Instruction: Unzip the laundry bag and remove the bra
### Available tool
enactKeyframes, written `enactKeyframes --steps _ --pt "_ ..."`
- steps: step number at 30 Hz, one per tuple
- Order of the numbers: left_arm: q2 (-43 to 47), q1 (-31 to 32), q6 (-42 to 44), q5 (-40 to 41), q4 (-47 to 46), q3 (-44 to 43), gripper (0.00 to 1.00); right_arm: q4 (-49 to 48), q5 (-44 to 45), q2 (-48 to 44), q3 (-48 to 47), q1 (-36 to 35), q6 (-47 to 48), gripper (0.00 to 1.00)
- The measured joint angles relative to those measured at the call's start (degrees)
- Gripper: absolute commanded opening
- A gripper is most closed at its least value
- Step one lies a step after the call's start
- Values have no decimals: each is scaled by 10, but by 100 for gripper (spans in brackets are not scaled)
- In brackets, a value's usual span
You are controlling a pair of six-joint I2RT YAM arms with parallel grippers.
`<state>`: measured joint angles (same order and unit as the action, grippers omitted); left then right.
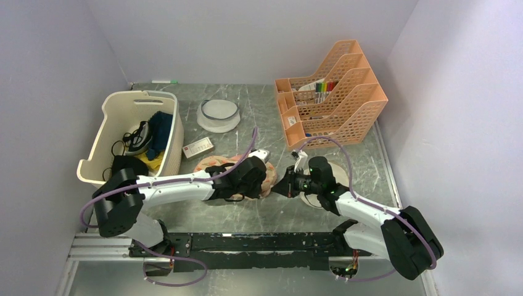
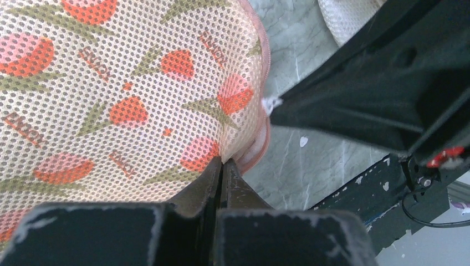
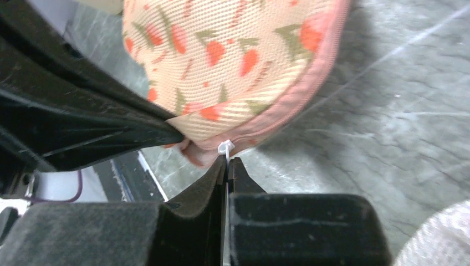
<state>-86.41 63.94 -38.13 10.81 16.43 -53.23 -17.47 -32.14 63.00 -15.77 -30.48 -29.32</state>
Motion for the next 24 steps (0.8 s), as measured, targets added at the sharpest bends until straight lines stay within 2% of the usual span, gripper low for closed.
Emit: enactKeyframes --steps 6,10,11,13,15,20,24 --pt "44 0 -9 0 -16 56 7 16 96 1 0 1 -18 0" --pt "65 0 -22 -2 -16 83 9 14 102 -2 5 1 -21 0" --pt "67 0 -24 -4 -14 85 17 8 94 -6 10 1 -22 0" --pt "70 0 -27 -7 -5 84 41 -3 72 -9 16 2 -22 0" --pt "78 2 -30 -10 9 84 56 -17 45 -8 20 3 -24 0" --pt "115 7 -26 -26 18 77 68 -51 3 -7 37 -4 -33 0" --pt "87 15 -21 -26 28 23 69 -49 -11 -34 60 -7 -46 0"
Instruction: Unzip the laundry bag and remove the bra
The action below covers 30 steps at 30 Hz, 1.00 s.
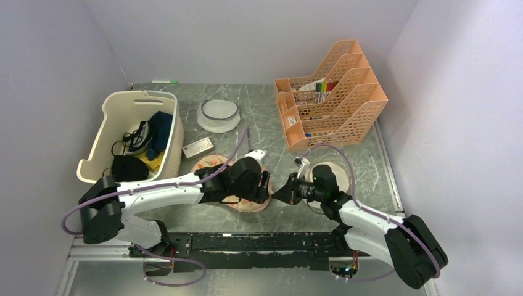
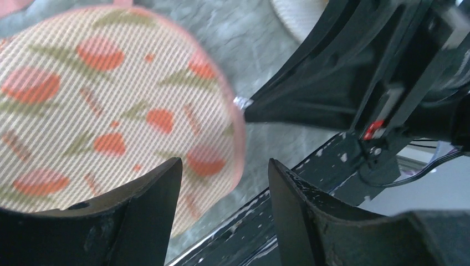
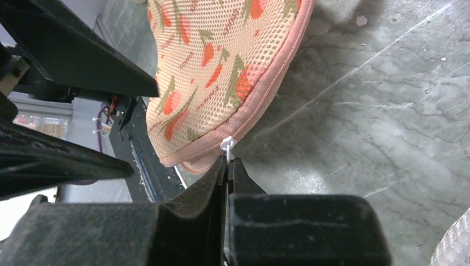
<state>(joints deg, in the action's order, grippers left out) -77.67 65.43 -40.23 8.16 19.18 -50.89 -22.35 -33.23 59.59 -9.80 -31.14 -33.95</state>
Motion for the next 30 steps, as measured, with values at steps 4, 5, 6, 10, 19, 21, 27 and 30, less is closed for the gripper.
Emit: enactKeyframes --steps 4,5,6,10,19,21,27,30 --pt "-67 15 7 2 -3 -55 61 19 3 -57 13 -1 -12 0" --pt "-81 17 8 3 -4 -61 59 26 7 -75 14 -1 -16 0" --pt "-99 19 8 6 -4 -67 55 31 10 -91 17 -1 -20 0" --pt "-168 23 10 9 0 -91 41 62 38 -151 45 0 -34 0" --pt "-218 33 45 11 -1 -121 23 107 68 -189 73 -1 -65 0" --pt "-217 36 54 12 -4 -119 16 107 70 -184 72 -1 -66 0" --pt "-168 46 64 16 -28 -63 7 117 83 -154 50 -3 -56 0" --pt "-126 50 61 14 -54 -15 7 125 101 -145 36 -5 -50 0"
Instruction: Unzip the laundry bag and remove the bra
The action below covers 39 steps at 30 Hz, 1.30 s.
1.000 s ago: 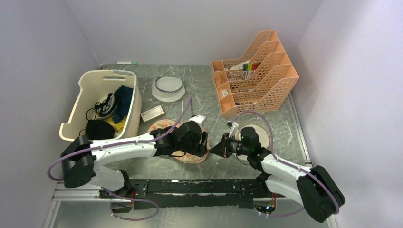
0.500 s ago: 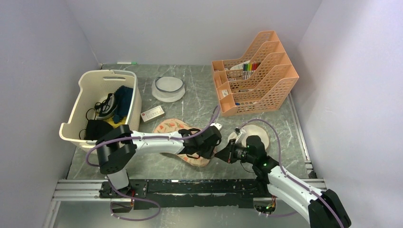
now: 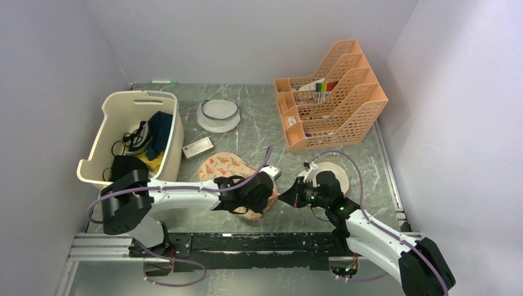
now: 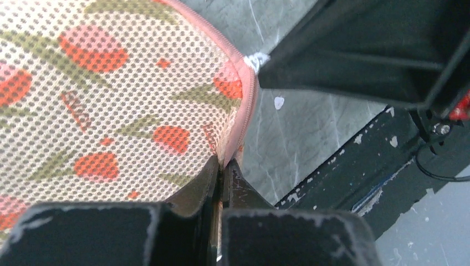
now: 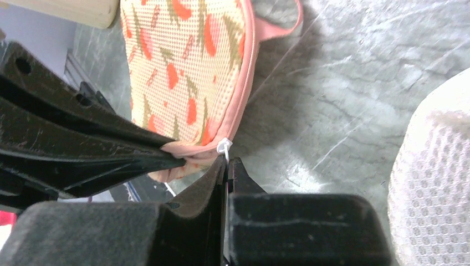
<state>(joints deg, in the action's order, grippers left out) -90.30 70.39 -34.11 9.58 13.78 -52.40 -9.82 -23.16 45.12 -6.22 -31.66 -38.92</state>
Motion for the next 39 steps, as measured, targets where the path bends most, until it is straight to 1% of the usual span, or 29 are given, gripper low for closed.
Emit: enactKeyframes --steps 3,7,10,12,13,15,16,19,22,25,26,29,30,32,33,36,39 --pt "31 0 -10 -7 -35 44 7 -1 22 16 -9 -3 4 0" --pt "40 0 -38 -10 -66 84 7 -5 51 70 -26 -4 12 0" --pt "37 0 -54 -2 -64 91 7 -3 61 108 -44 -4 23 0" --pt "30 0 -62 13 -55 89 7 -4 60 113 -47 -4 28 0" --pt "30 0 -64 18 -50 88 10 -3 55 110 -47 -4 31 0" --pt "30 0 -64 33 -31 79 21 -5 42 104 -46 -4 34 0" --pt "32 0 -62 40 -20 75 30 -8 32 99 -44 -3 35 0" --pt "49 -1 -55 54 24 68 48 -22 1 86 -35 -3 36 0" --pt "80 -3 -50 56 65 68 62 -38 -28 77 -24 -7 35 0" --pt "129 -3 -43 37 96 68 73 -68 -49 63 -5 -17 24 0" --pt "140 -3 -41 30 98 68 75 -78 -54 59 2 -20 18 0" --pt "173 0 -40 6 98 64 75 -103 -65 54 18 -32 5 0" --pt "178 3 -40 1 97 59 73 -108 -68 54 20 -36 1 0" --pt "173 5 -43 -2 98 44 64 -118 -72 54 21 -43 -4 0" --pt "163 6 -46 0 101 33 60 -124 -73 55 21 -46 -6 0" --pt "115 8 -55 16 118 -10 56 -136 -73 56 21 -55 -12 0" --pt "69 13 -59 36 123 -38 48 -142 -73 61 21 -64 -14 0"
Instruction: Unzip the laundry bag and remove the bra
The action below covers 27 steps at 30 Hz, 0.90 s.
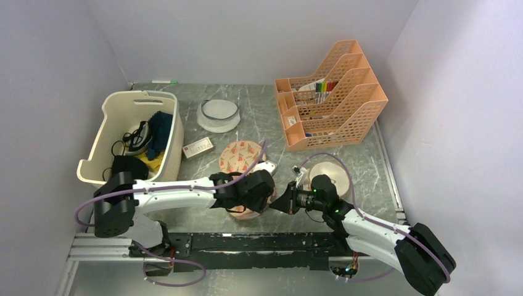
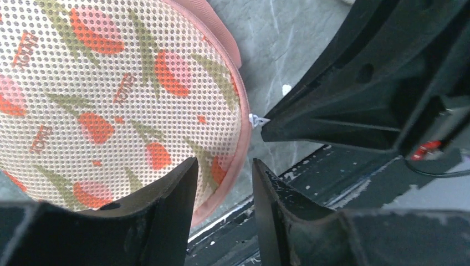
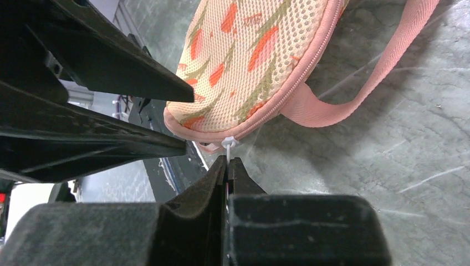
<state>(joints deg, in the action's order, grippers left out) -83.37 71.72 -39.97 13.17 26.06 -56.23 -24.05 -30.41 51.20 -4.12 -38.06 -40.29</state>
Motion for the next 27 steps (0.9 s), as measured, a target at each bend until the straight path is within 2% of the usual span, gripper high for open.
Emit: enactKeyframes --steps 6,8,11,14,20,27 --pt "-71 33 1 60 56 -47 36 3 8 1 0 -15 3 0" --pt "-82 41 2 72 66 -55 30 6 13 0 0 -17 5 0" --pt "-87 47 3 85 73 -57 15 10 17 0 0 -19 5 0" --pt "-87 52 6 93 74 -57 8 10 19 2 0 -19 7 0" --pt "-87 62 12 103 74 -56 7 17 34 30 -16 -22 20 0" --pt "-64 77 5 117 65 -13 7 30 98 38 -28 -23 20 0"
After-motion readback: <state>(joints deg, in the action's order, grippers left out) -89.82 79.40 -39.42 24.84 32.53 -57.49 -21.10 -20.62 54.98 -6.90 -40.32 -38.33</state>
